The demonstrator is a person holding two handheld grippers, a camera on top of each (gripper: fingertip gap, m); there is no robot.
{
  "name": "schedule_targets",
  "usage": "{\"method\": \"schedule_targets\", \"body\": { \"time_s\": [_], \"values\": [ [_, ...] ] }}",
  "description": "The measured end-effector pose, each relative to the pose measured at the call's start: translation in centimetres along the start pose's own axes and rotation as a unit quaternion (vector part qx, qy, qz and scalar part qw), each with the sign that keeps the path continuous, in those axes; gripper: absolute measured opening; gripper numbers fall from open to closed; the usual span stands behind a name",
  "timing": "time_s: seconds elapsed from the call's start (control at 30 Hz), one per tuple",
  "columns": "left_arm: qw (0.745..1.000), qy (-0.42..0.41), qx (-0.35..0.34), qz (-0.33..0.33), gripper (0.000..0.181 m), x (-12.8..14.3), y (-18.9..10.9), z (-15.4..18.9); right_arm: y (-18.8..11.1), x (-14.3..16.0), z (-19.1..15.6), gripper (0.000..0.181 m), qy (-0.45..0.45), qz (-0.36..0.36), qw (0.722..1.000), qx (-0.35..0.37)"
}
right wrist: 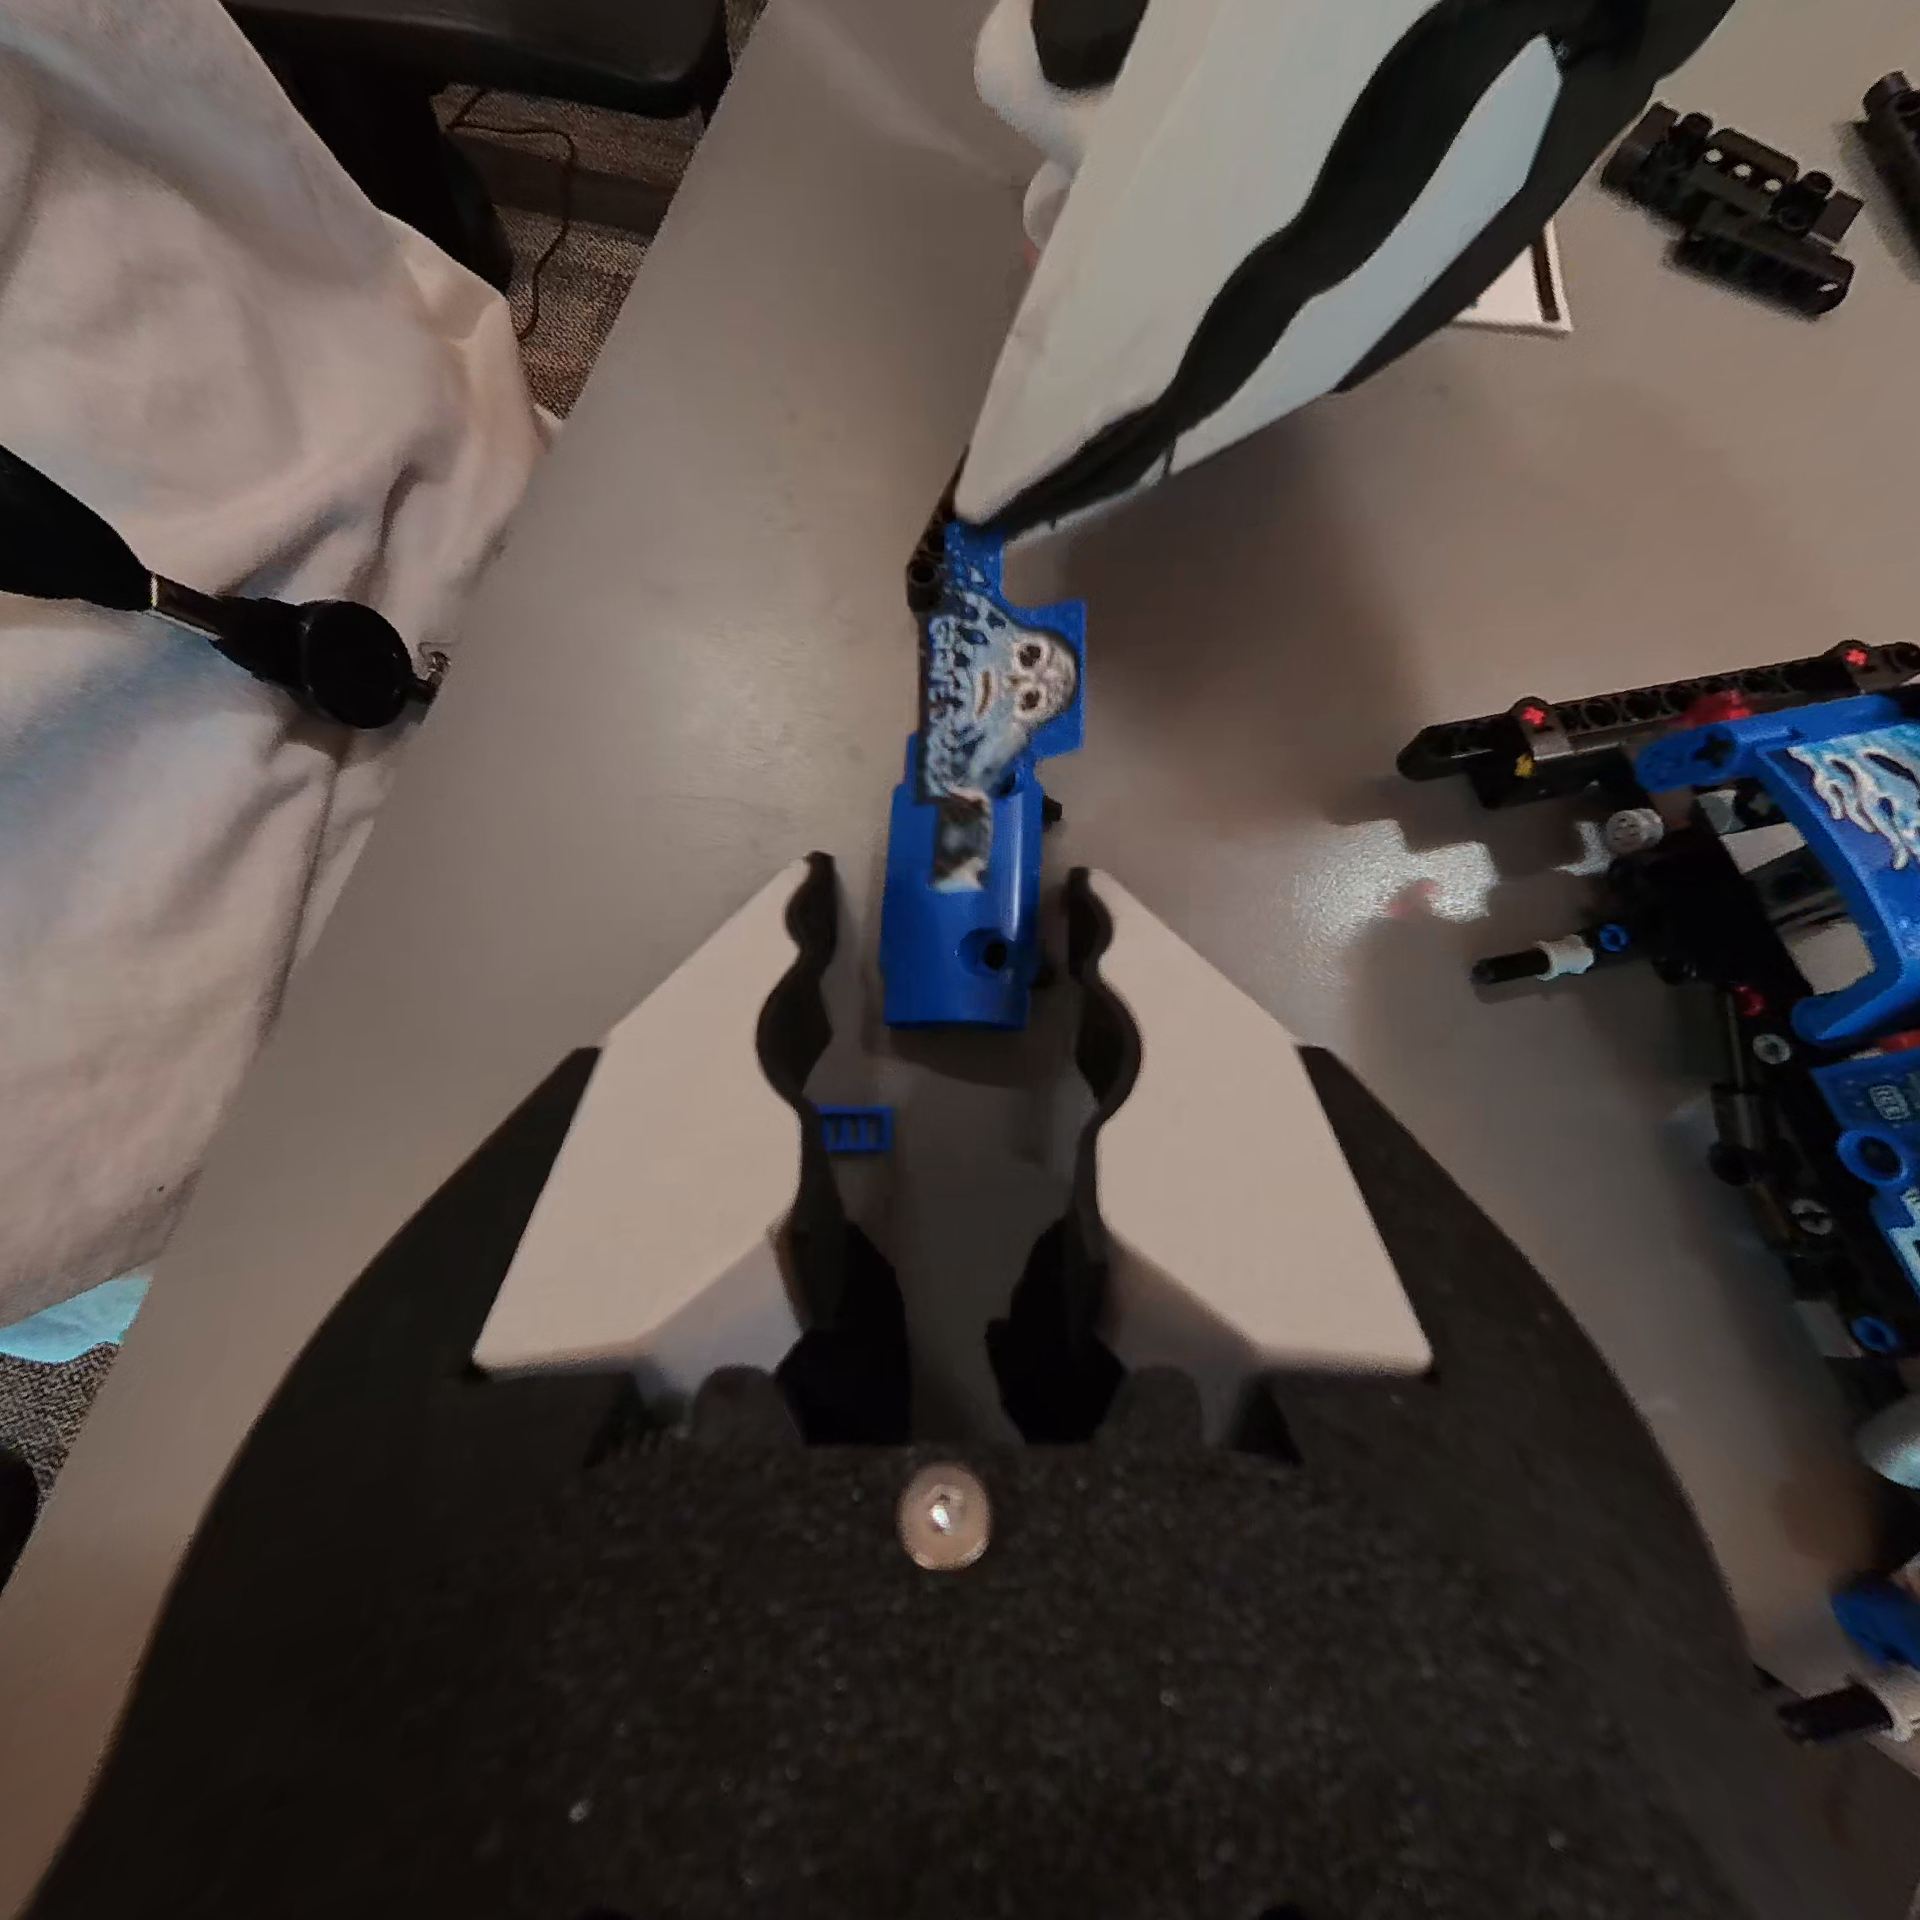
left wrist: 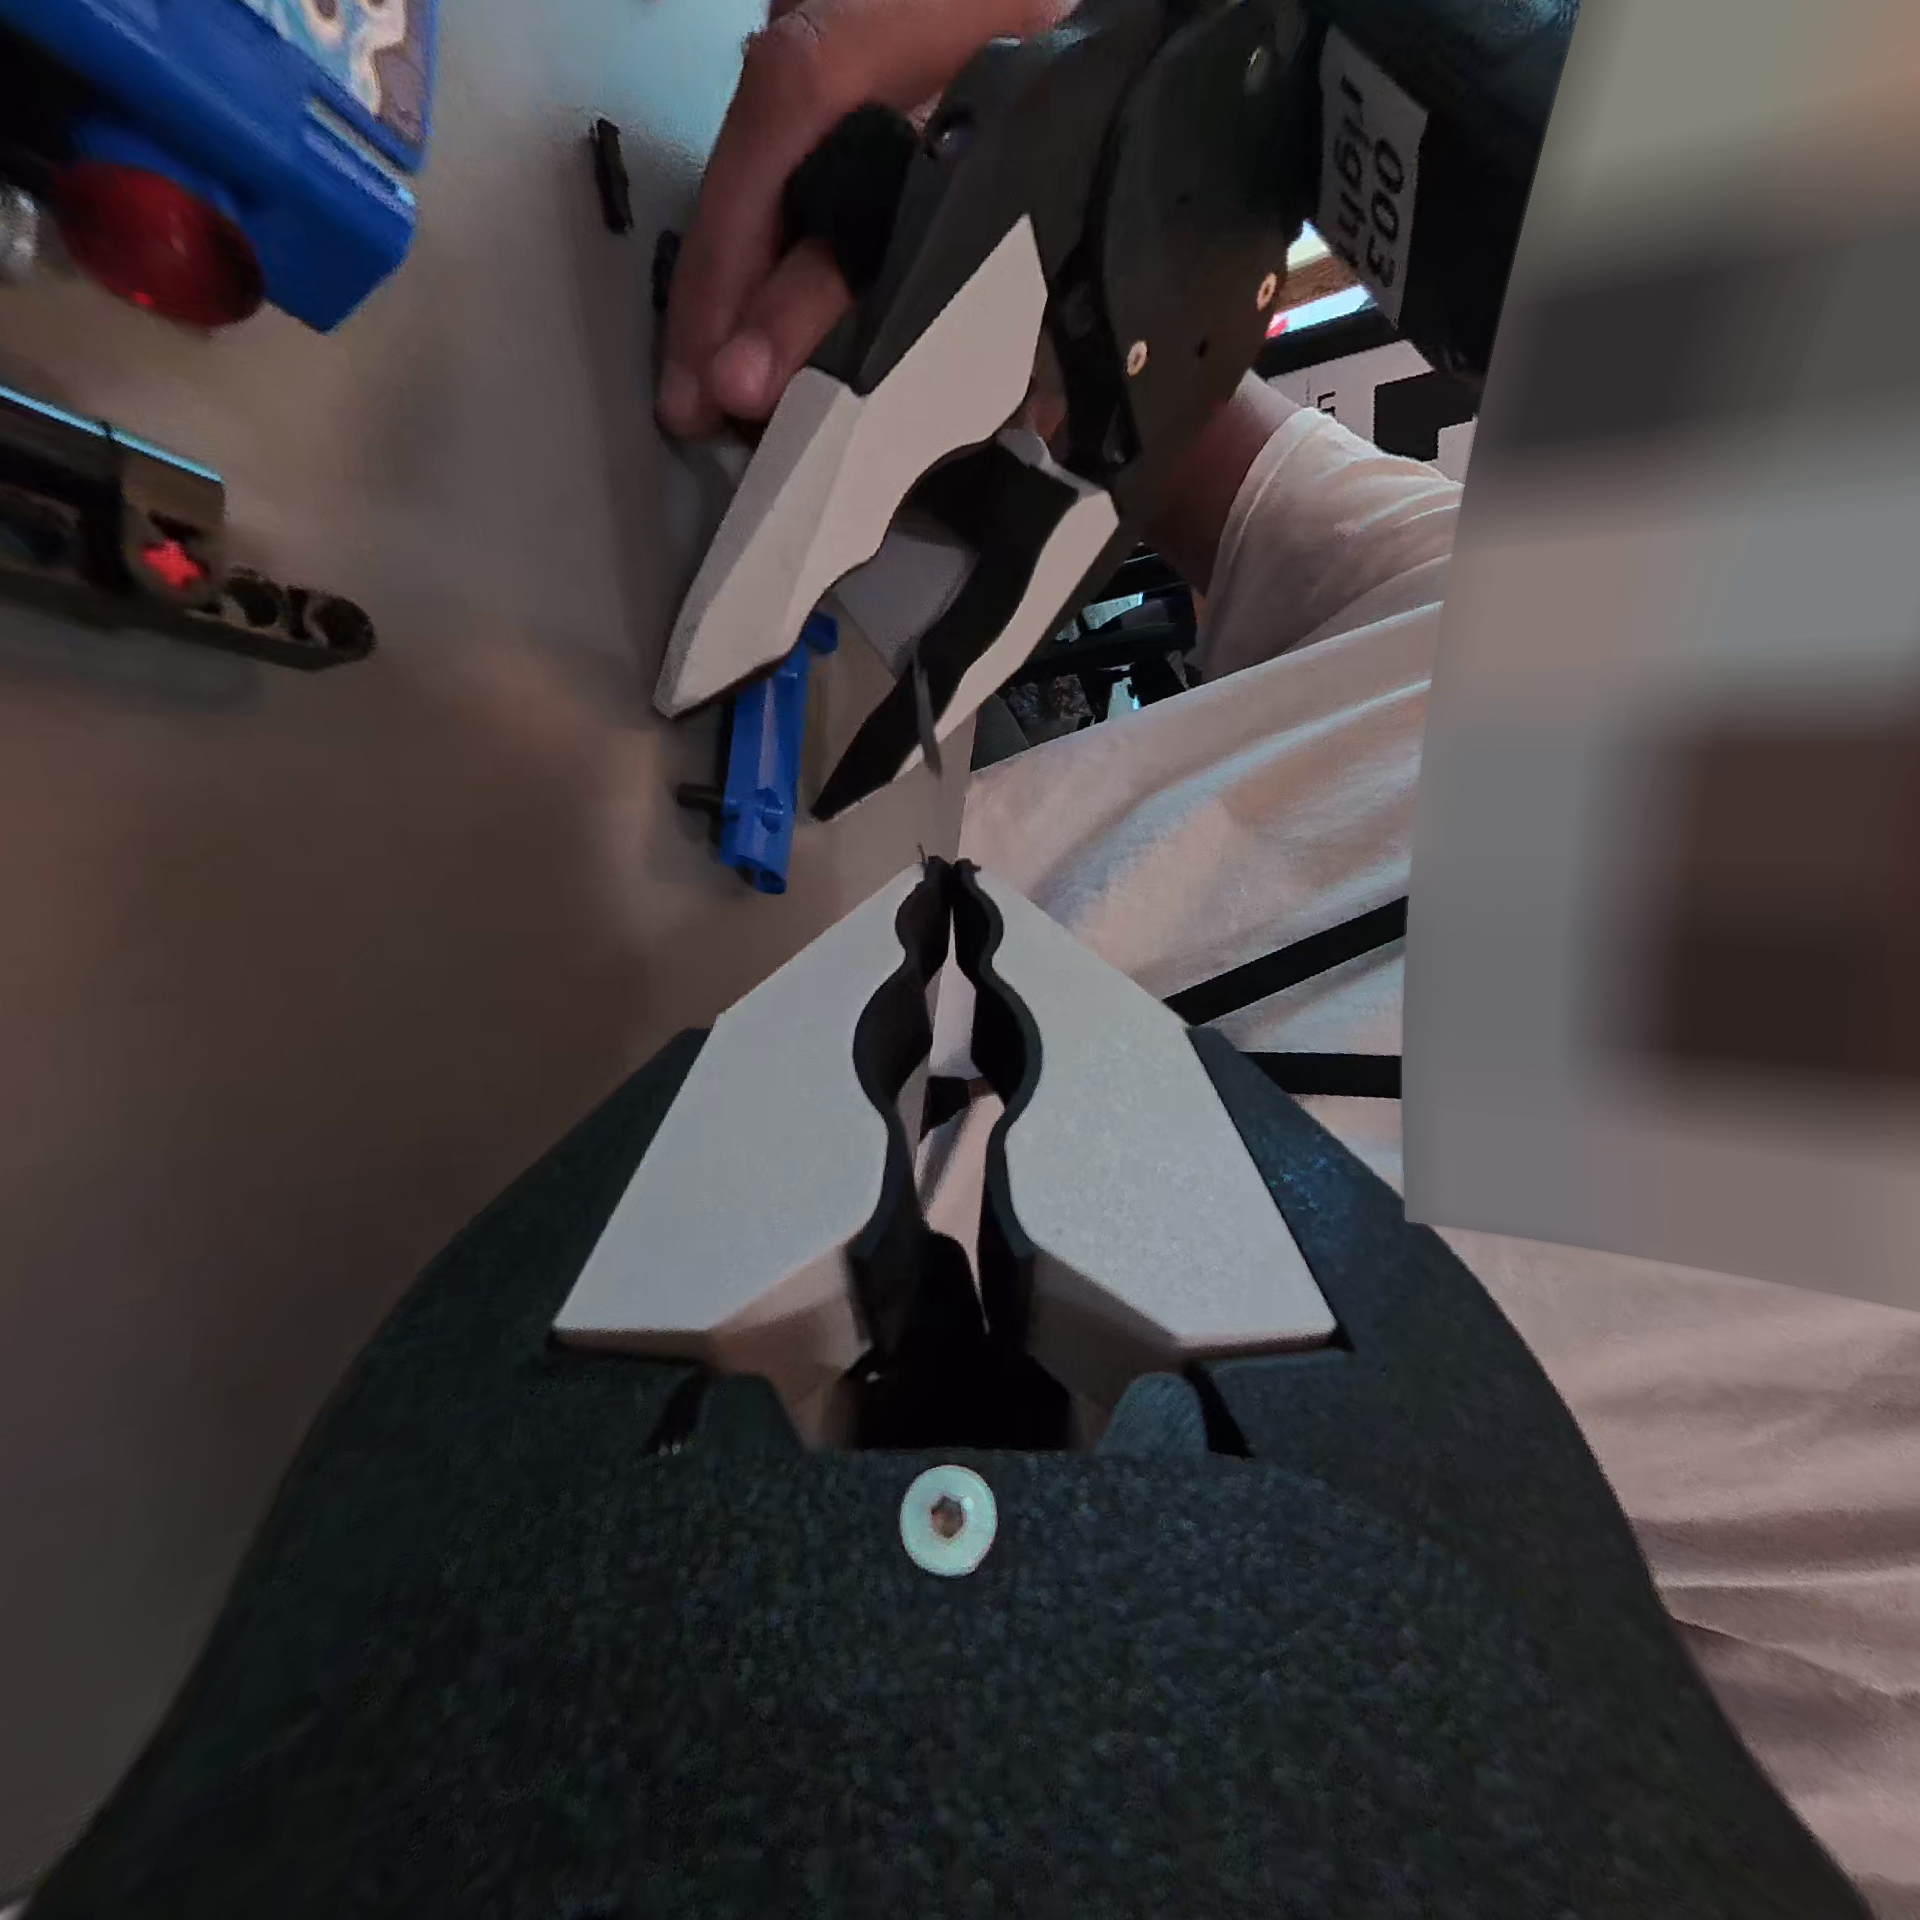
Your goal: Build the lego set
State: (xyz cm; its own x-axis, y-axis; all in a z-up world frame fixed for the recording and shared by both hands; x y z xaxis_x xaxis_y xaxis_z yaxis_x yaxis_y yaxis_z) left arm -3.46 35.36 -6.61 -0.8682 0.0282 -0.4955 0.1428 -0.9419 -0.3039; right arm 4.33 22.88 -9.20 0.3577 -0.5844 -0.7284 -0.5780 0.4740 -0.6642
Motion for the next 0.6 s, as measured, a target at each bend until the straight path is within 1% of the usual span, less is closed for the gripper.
{"method": "schedule_targets", "body": {
  "time_s": [0.03,0.1,0.23,0.3,0.47,0.53,0.6],
  "values": [
    [1.000,-0.001,0.004,0.003,0.000,0.0,0.0,0.0,0.0,0.0,-0.1,0.050,-0.002,-0.002,1.000,0.004],
    [1.000,-0.001,0.004,0.004,0.000,0.1,0.1,-0.1,-0.4,-0.1,-0.3,0.053,-0.013,-0.001,1.000,0.015],
    [1.000,-0.003,0.004,-0.011,0.000,0.5,1.0,-0.2,-1.1,-0.1,-0.7,0.050,-0.027,0.014,0.999,0.025],
    [1.000,-0.001,0.003,-0.015,0.000,0.6,1.3,-0.4,-1.2,0.0,-0.7,0.046,-0.023,0.019,0.999,0.018],
    [1.000,0.000,0.002,-0.020,0.000,0.9,1.7,-0.8,-1.5,0.8,0.2,0.046,-0.002,0.003,1.000,0.013],
    [1.000,0.001,-0.003,-0.021,0.000,0.9,1.8,-0.9,-1.5,0.8,0.0,0.047,-0.007,0.010,1.000,0.009],
    [1.000,0.002,-0.008,-0.025,0.000,0.8,1.9,-1.0,-1.3,0.7,-0.1,0.047,-0.022,0.013,0.999,0.025]
  ]
}}
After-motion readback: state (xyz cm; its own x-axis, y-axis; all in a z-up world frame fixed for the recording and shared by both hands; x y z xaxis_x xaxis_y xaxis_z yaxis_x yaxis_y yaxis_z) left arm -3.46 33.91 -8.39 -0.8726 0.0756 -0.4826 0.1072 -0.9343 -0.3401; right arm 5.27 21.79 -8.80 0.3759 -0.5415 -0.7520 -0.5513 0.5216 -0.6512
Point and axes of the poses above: each gripper's, where its closed fingertips meet, y out along the fingers, x out of its underside, z = x × y across the jaws, the point moved 8 cm from there along -y, back along the fingers, and after that the axes turned 15 degrees about y, right-handed, at the moved point
